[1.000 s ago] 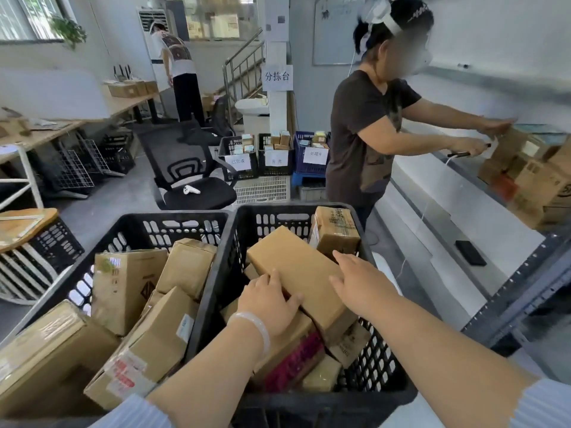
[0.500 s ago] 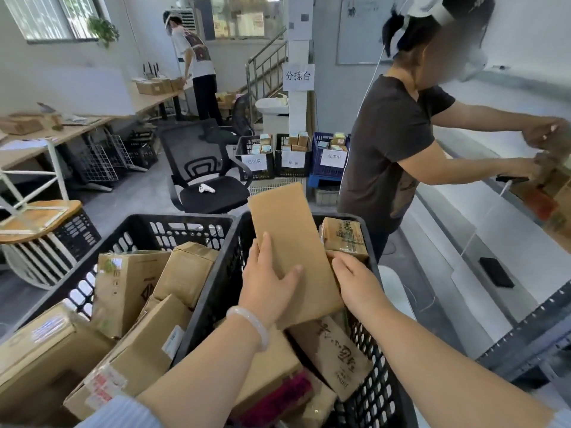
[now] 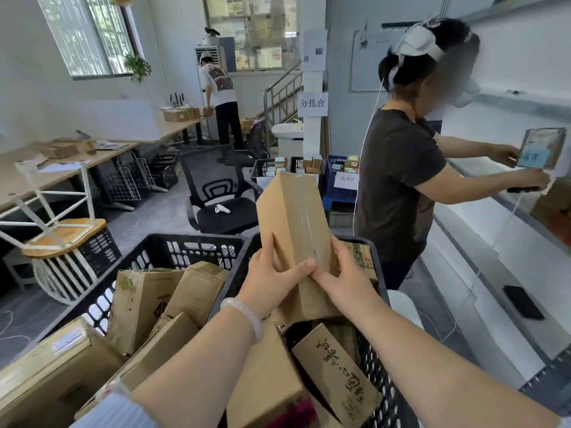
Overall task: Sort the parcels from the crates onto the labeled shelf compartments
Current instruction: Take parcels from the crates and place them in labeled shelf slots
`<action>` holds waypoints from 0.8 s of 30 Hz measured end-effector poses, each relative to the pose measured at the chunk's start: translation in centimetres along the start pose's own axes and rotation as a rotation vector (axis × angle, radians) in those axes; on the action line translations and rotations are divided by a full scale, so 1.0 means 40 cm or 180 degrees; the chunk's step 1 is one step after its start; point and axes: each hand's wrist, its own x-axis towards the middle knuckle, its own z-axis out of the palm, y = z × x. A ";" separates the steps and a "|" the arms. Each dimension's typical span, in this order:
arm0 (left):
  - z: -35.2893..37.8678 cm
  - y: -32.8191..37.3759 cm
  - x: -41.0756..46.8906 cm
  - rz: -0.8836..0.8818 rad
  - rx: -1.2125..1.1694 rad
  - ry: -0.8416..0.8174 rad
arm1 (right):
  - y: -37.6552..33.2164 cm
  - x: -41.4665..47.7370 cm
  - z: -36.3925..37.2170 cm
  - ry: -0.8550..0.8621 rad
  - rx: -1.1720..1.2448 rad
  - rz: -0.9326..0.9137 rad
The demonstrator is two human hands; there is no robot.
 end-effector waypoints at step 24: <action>-0.017 -0.064 0.033 -0.0194 -0.1377 -0.0060 | 0.032 0.013 -0.026 0.0407 0.0171 0.0133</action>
